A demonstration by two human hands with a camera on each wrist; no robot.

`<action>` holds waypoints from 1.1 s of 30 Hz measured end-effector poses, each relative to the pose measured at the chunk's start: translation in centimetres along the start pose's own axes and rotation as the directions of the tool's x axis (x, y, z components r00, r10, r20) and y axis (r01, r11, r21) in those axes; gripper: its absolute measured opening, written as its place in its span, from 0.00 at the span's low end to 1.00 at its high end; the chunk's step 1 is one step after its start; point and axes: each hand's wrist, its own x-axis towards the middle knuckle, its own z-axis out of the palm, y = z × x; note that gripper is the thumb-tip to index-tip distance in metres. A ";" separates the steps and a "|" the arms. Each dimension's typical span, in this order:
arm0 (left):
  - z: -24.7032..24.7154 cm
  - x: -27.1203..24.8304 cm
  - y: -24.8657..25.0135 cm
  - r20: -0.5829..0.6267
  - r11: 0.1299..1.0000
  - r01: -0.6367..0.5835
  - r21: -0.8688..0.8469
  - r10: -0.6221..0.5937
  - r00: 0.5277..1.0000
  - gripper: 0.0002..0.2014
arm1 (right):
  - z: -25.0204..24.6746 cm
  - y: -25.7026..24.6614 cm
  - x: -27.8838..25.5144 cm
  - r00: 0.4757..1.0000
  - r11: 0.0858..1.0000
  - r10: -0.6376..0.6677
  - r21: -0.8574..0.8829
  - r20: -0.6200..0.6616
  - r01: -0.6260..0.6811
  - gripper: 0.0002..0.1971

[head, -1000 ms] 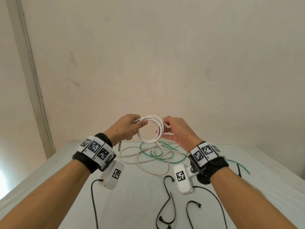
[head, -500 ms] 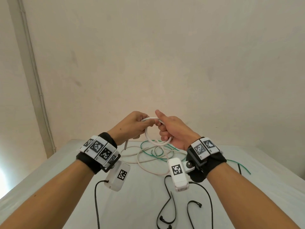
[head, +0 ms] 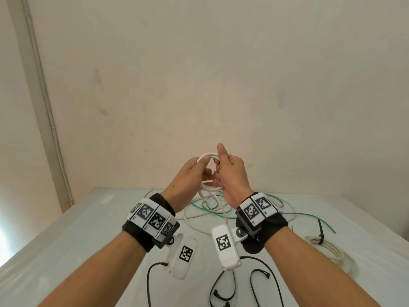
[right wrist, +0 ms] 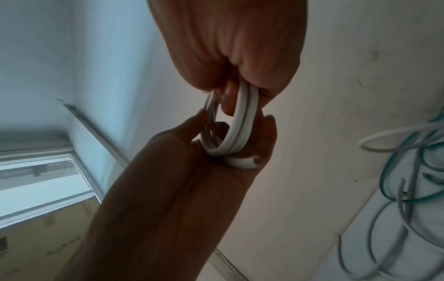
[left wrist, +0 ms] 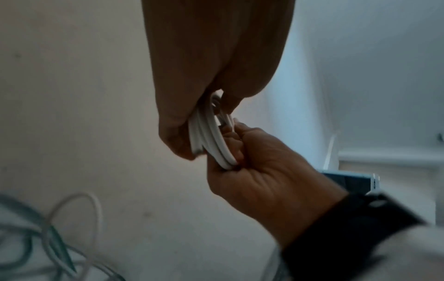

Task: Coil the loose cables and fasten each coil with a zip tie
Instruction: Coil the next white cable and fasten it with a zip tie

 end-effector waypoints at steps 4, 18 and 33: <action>1.0 0.3 0.4 -0.151 0.934 0.074 -0.351 -0.135 0.979 0.14 | 0.2 0.3 -0.6 0.998 0.998 -0.051 -0.031 -0.045 0.050 0.25; 0.3 0.4 1.8 -0.056 0.998 0.058 0.013 -0.058 0.997 0.18 | -2.9 0.5 -0.8 0.922 0.991 0.117 0.021 0.369 -0.133 0.21; -0.5 0.1 0.5 0.165 0.883 0.065 0.465 -0.159 0.973 0.21 | -4.1 -1.5 -1.6 0.715 0.896 0.364 -0.435 0.597 -0.092 0.15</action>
